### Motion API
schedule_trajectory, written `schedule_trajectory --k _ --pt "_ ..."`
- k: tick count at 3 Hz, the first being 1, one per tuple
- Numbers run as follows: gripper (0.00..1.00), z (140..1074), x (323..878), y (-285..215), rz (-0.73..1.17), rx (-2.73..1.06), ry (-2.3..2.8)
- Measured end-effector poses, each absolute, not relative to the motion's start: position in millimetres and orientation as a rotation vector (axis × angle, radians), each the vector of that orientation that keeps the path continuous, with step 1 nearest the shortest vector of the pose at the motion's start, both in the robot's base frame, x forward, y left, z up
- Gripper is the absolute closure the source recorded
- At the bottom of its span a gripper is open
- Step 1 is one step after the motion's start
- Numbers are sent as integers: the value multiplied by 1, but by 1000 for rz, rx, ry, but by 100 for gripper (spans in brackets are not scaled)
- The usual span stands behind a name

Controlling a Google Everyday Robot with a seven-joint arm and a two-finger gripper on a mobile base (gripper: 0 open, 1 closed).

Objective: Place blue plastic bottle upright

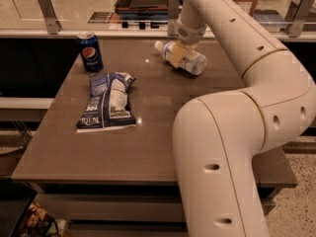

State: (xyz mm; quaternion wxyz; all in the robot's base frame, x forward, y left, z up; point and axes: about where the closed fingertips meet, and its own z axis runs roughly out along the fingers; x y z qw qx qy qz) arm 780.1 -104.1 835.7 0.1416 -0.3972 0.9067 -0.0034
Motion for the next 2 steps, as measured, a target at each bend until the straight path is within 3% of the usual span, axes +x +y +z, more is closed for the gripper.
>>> schedule_trajectory --k 2 --pt "100 855 771 -122 -3 -1085 2573"
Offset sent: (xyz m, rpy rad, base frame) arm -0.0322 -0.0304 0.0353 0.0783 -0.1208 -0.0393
